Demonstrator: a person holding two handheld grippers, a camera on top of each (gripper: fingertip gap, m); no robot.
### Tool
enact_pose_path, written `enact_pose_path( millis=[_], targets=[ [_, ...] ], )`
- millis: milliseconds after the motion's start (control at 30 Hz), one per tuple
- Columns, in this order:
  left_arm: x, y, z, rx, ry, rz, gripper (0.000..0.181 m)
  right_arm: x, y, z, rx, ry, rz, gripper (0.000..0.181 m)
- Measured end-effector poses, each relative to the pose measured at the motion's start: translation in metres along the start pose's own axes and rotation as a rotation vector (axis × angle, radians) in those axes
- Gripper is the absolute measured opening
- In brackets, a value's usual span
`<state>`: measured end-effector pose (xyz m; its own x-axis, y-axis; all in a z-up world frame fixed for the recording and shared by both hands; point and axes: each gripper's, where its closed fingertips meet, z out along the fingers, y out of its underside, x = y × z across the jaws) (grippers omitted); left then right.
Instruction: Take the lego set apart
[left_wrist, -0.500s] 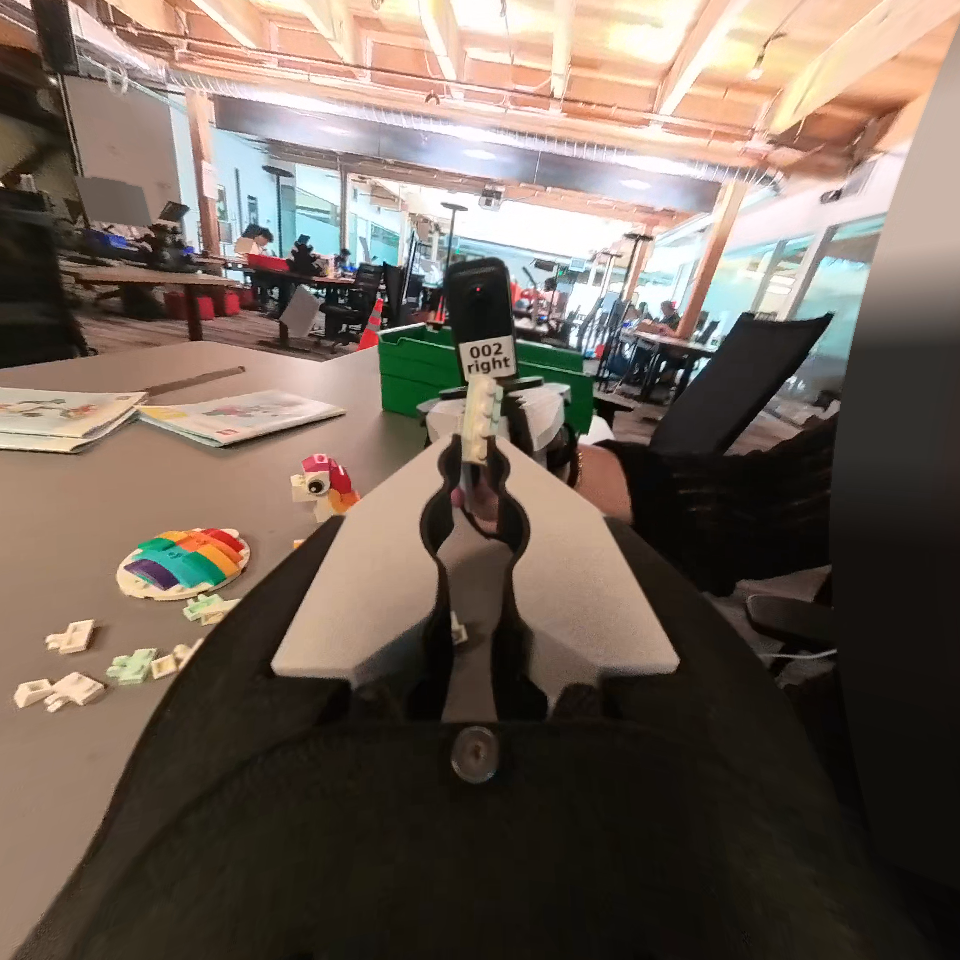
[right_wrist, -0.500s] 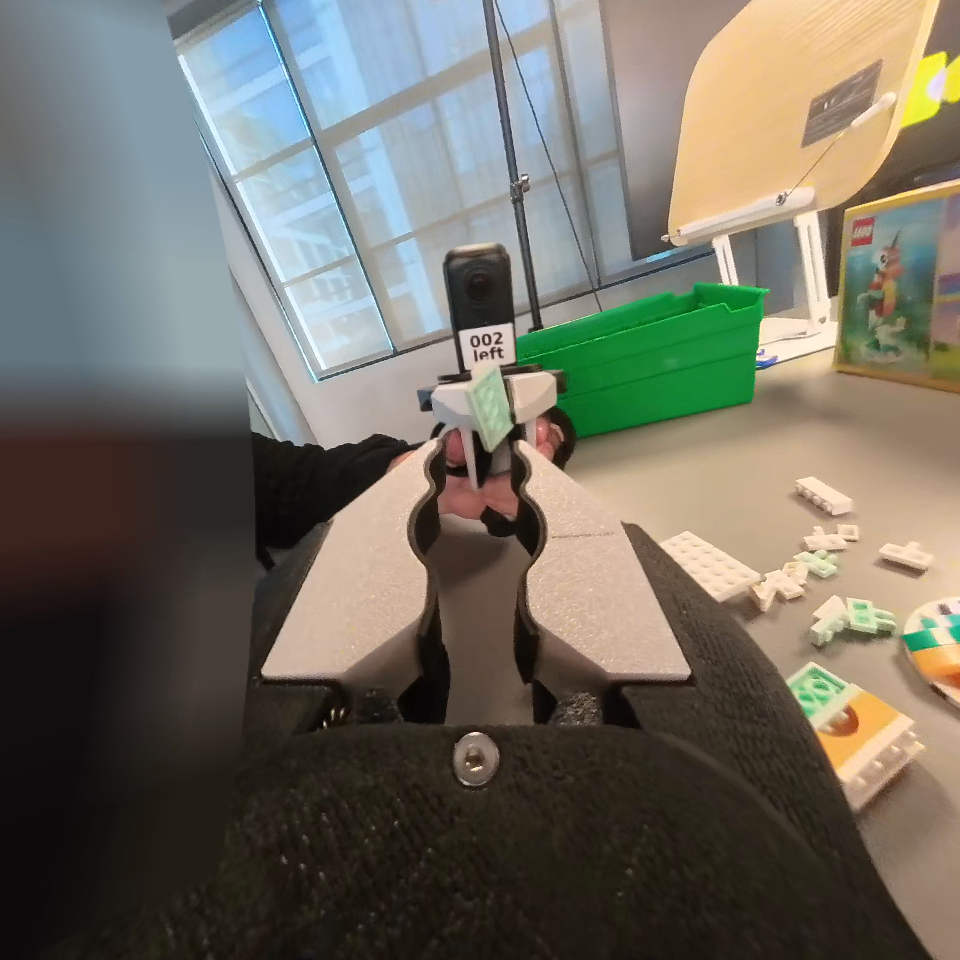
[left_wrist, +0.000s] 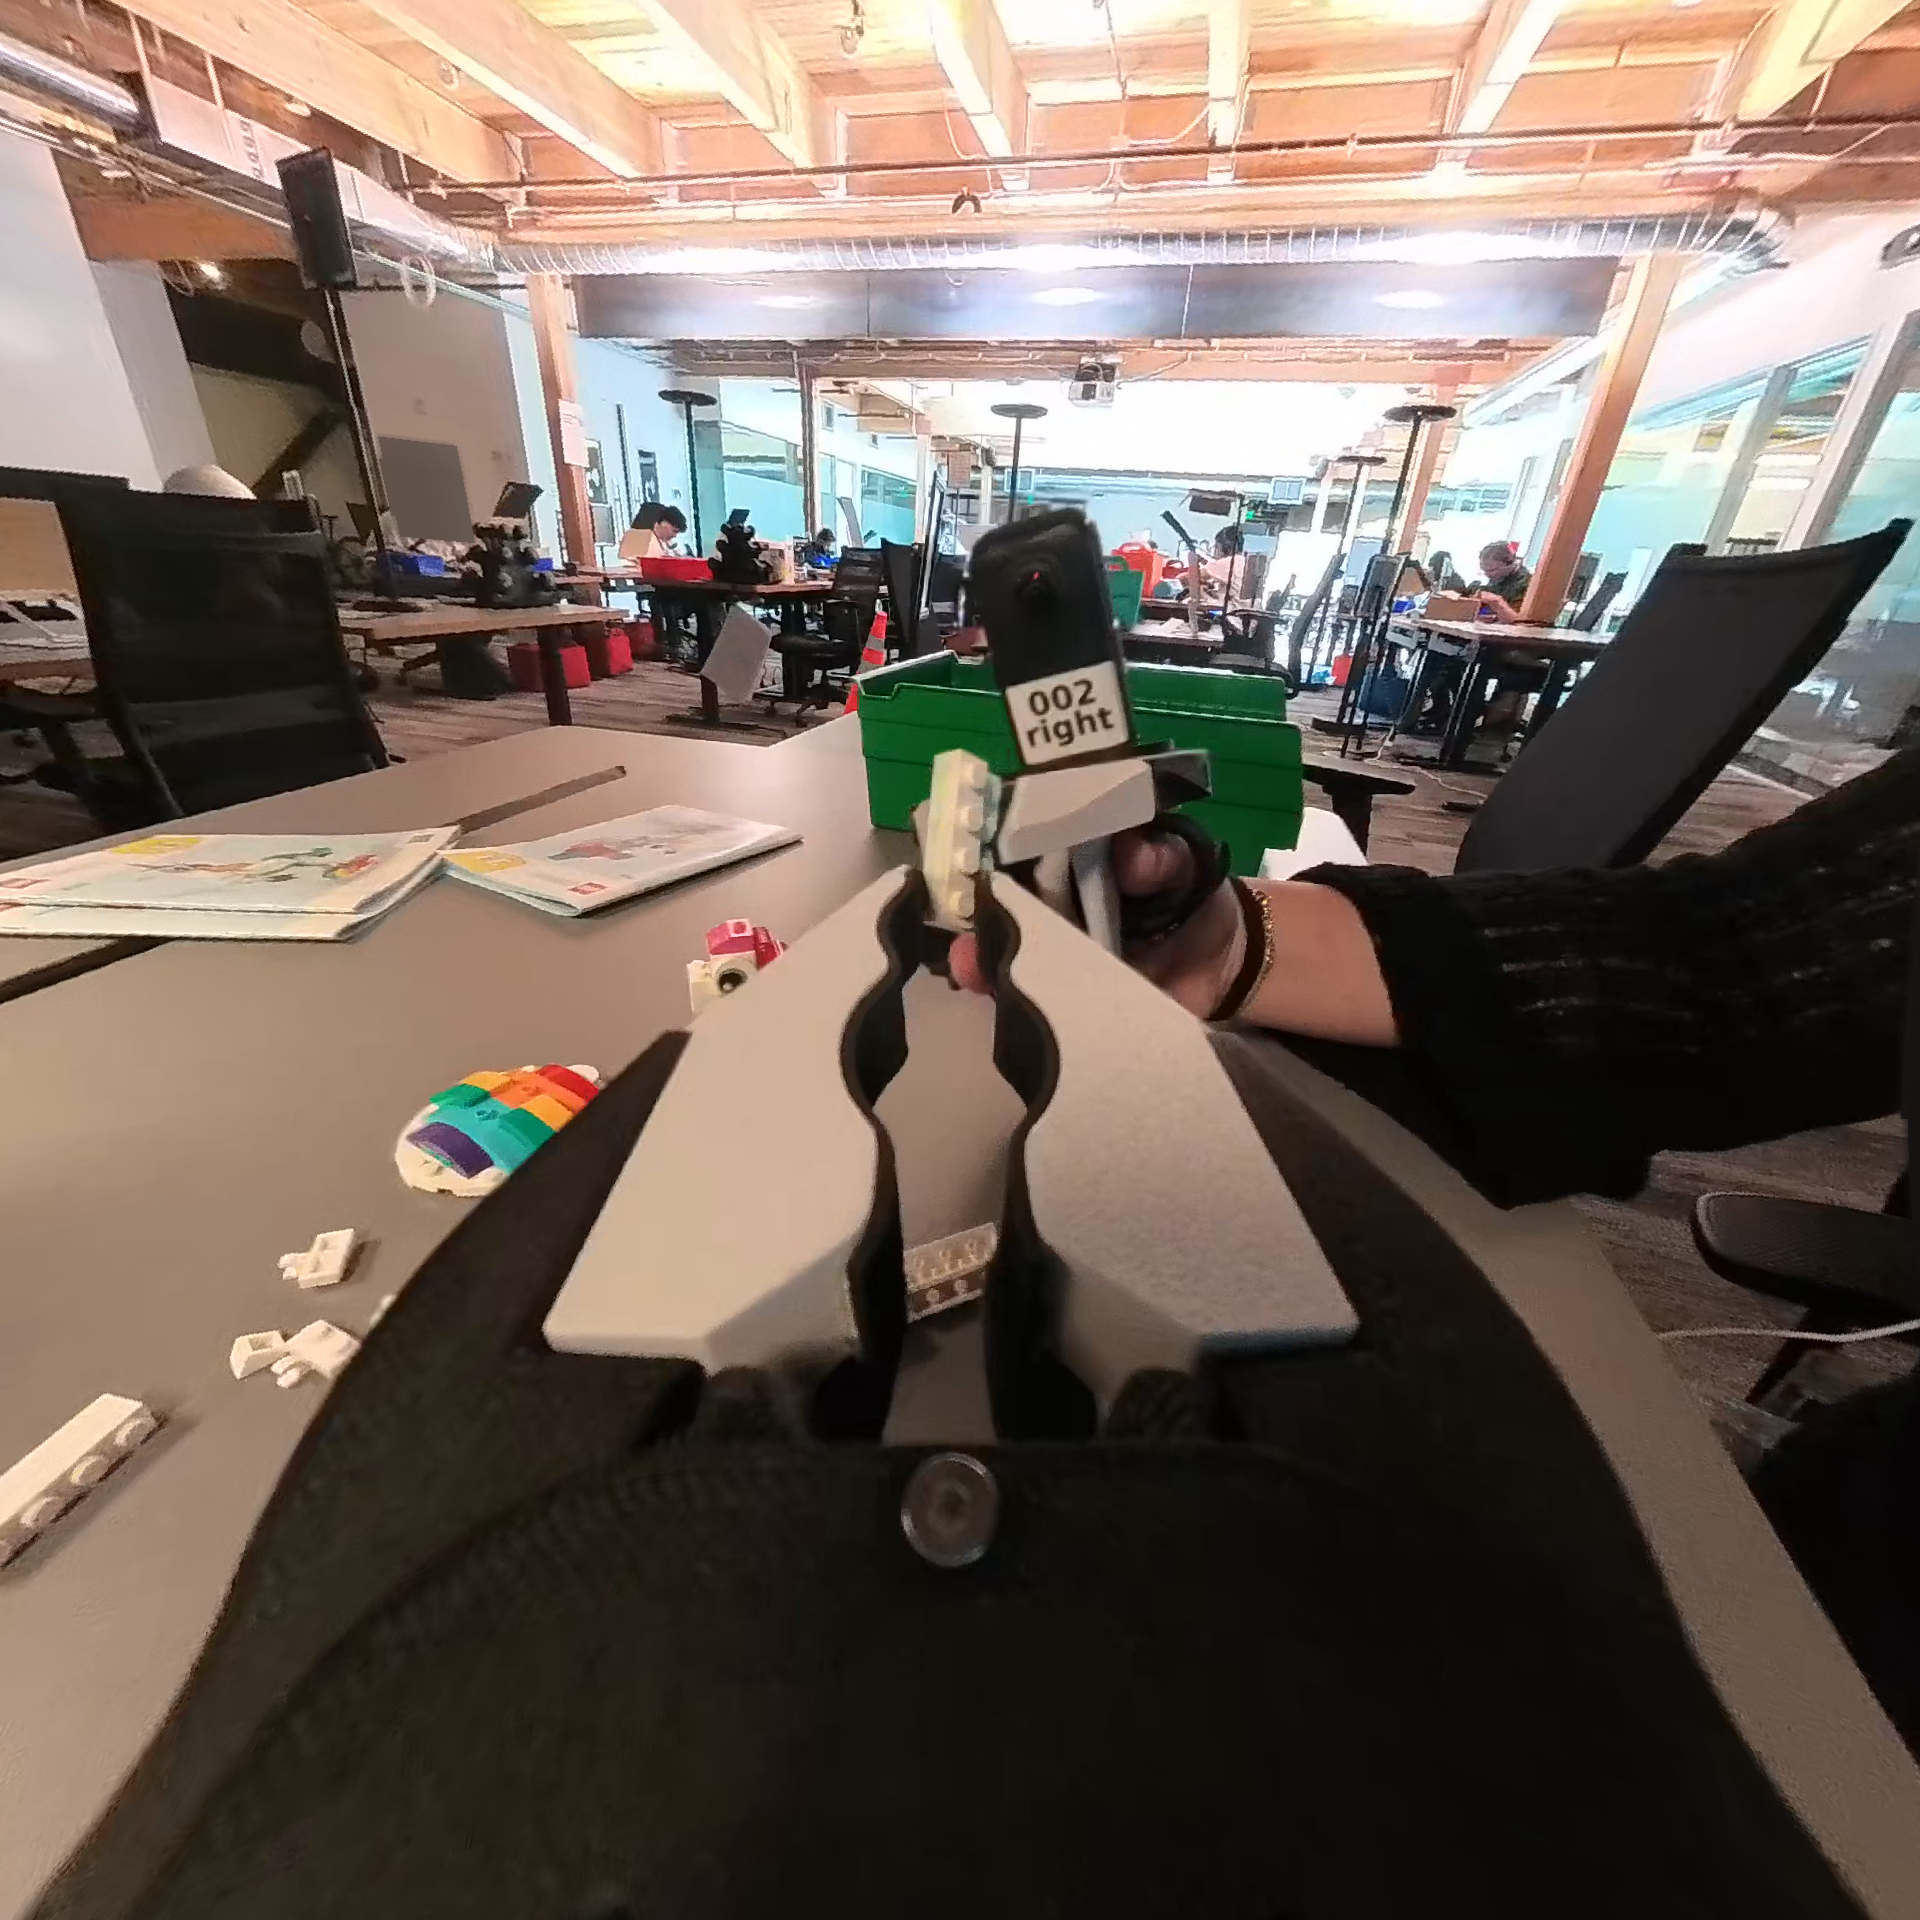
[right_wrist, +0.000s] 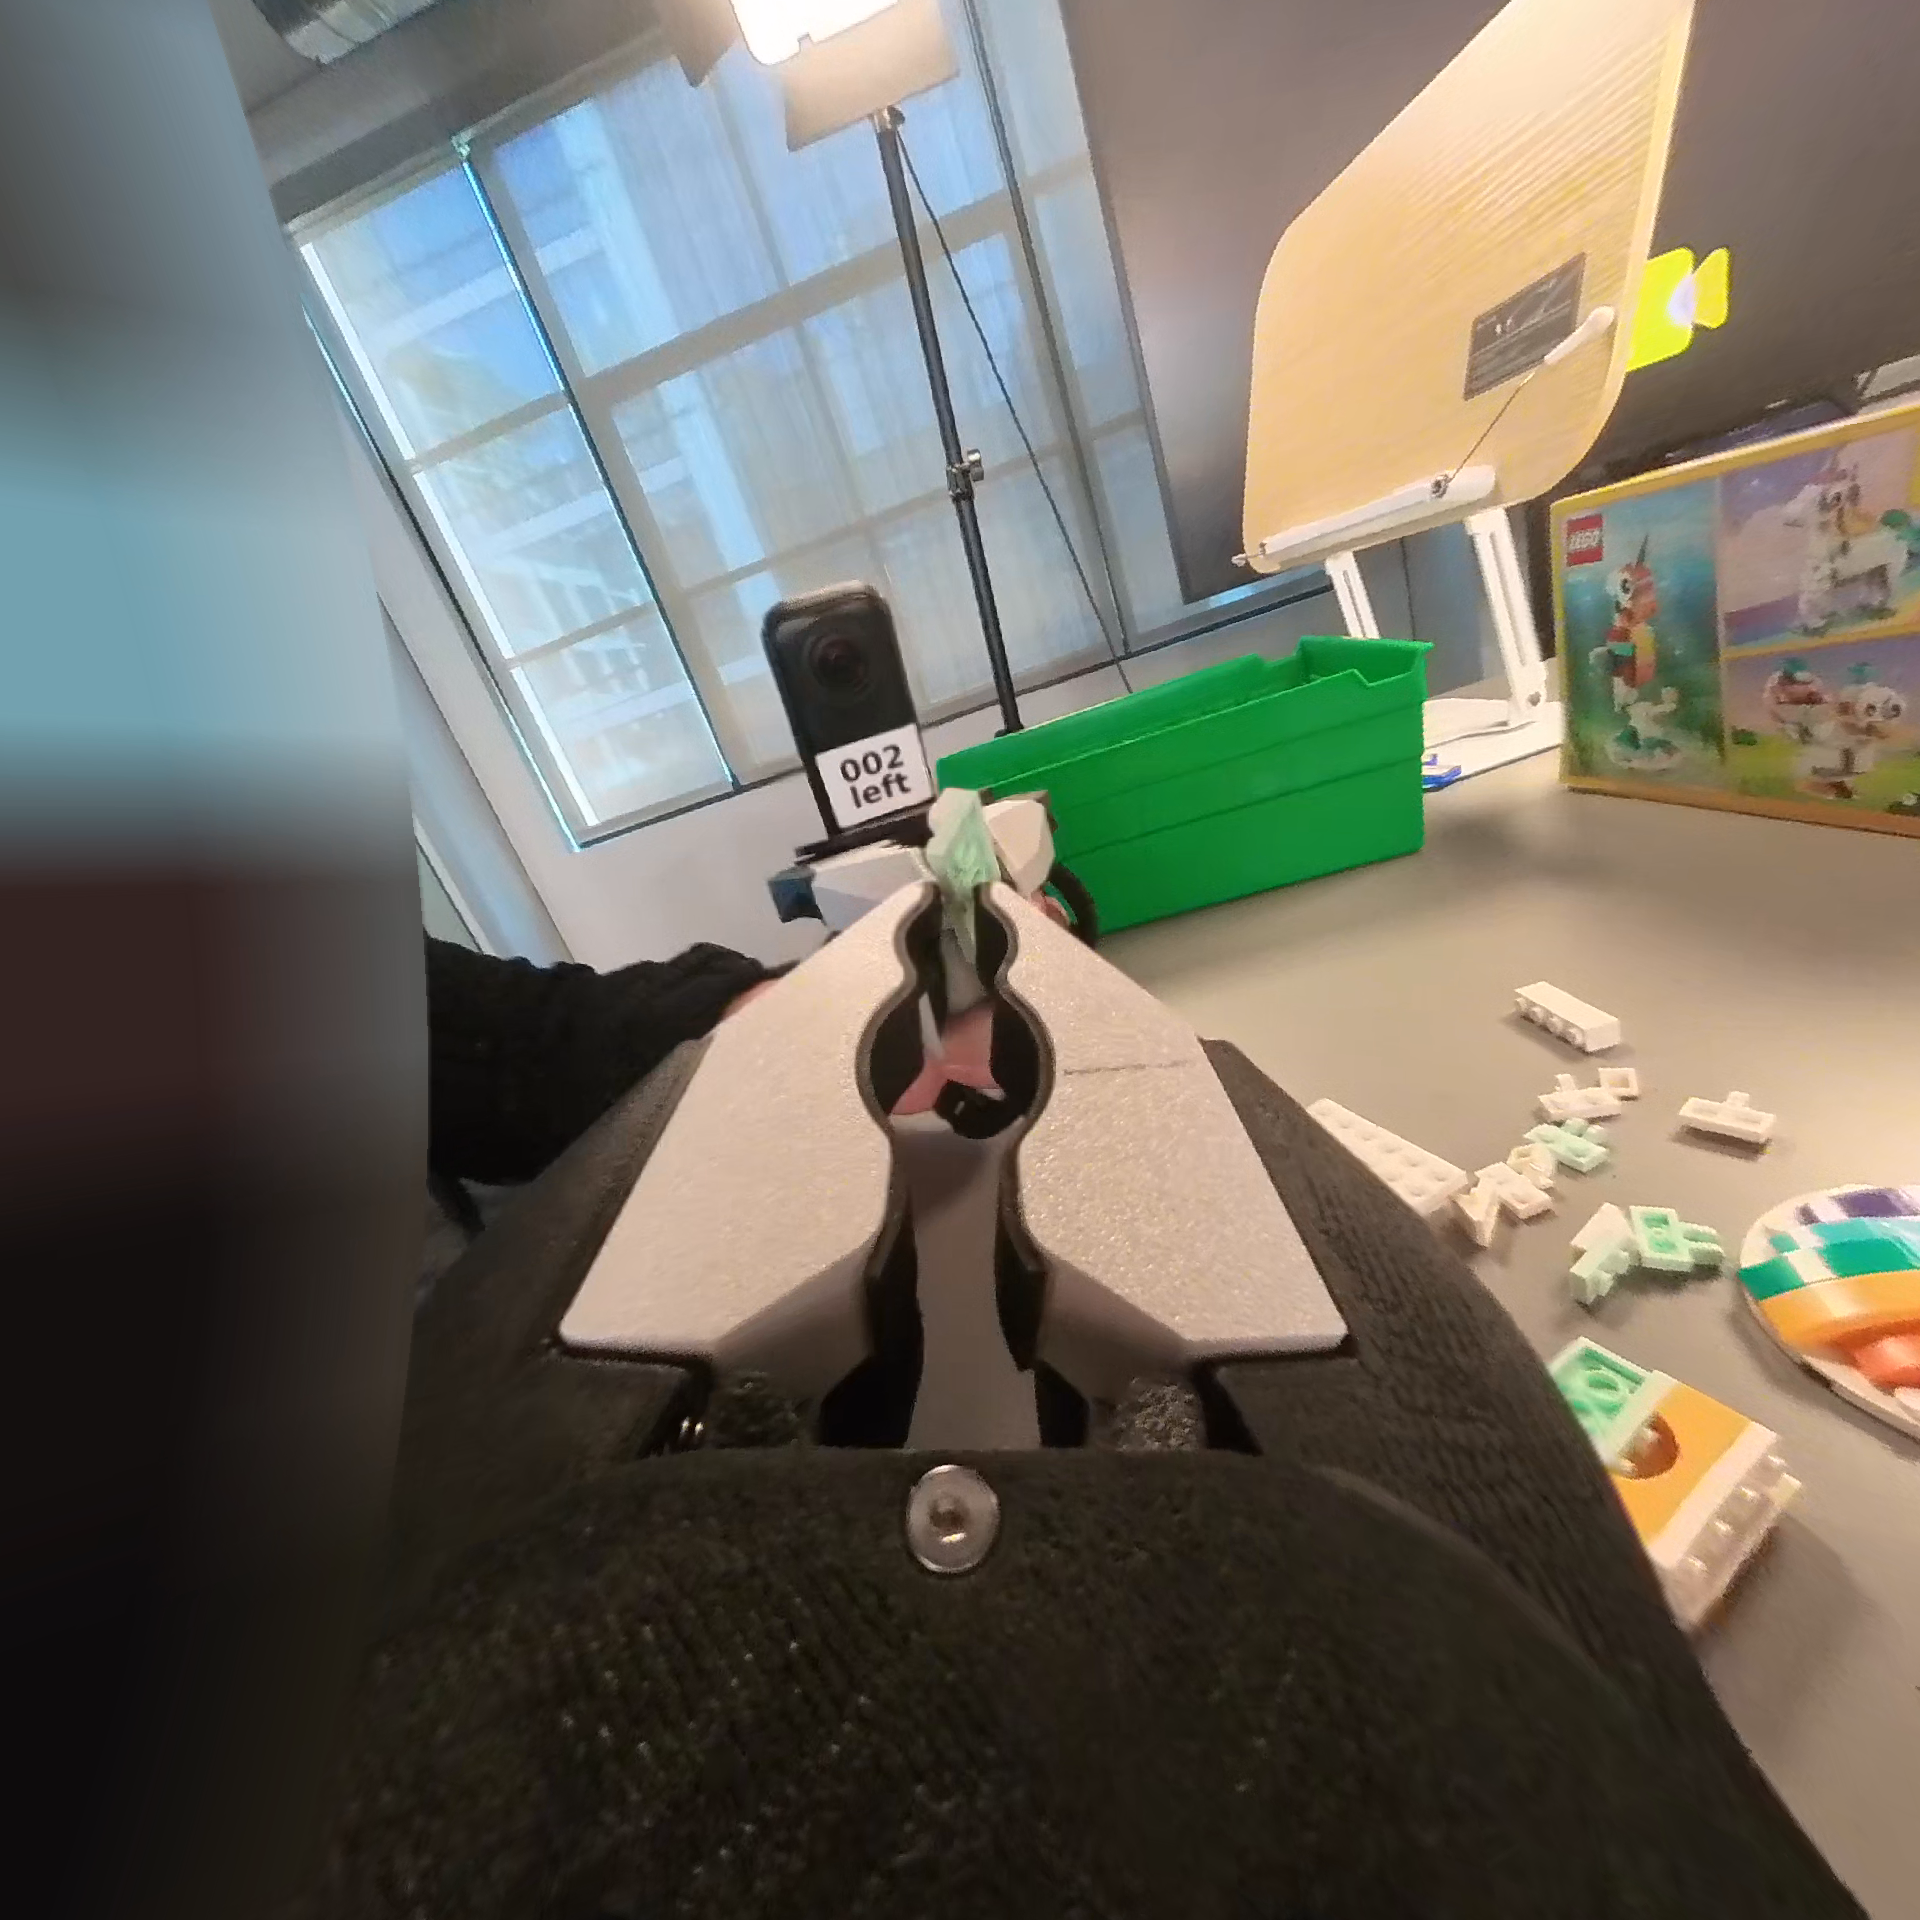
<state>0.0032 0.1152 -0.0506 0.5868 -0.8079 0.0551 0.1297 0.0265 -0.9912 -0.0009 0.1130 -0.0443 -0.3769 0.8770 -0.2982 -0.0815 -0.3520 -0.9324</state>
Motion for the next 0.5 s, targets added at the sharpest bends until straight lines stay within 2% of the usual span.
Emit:
enact_pose_path(
  millis=[133, 267, 367, 467, 500],
  targets=[
    [-0.004, -0.002, 0.000, 0.040, -0.004, -0.141, 0.014, 0.006, -0.001, -0.001, -0.032, 0.120, -0.224, 0.002],
    [-0.008, -0.007, -0.001, 0.097, 0.089, -0.394, 0.052, 0.015, 0.003, 0.000, -0.128, 0.293, -0.546, 0.001],
    [-0.011, -0.003, 0.000, 0.114, 0.155, -0.570, 0.052, 0.015, 0.004, 0.003, -0.169, 0.372, -0.752, 0.001],
    [-0.010, -0.004, 0.001, 0.147, 0.215, -0.674, 0.052, 0.014, 0.004, 0.005, -0.207, 0.436, -0.945, 0.001],
    [-0.010, -0.004, 0.001, 0.158, 0.231, -0.692, 0.046, 0.012, 0.004, 0.007, -0.210, 0.446, -0.985, 0.002]
  ],
)
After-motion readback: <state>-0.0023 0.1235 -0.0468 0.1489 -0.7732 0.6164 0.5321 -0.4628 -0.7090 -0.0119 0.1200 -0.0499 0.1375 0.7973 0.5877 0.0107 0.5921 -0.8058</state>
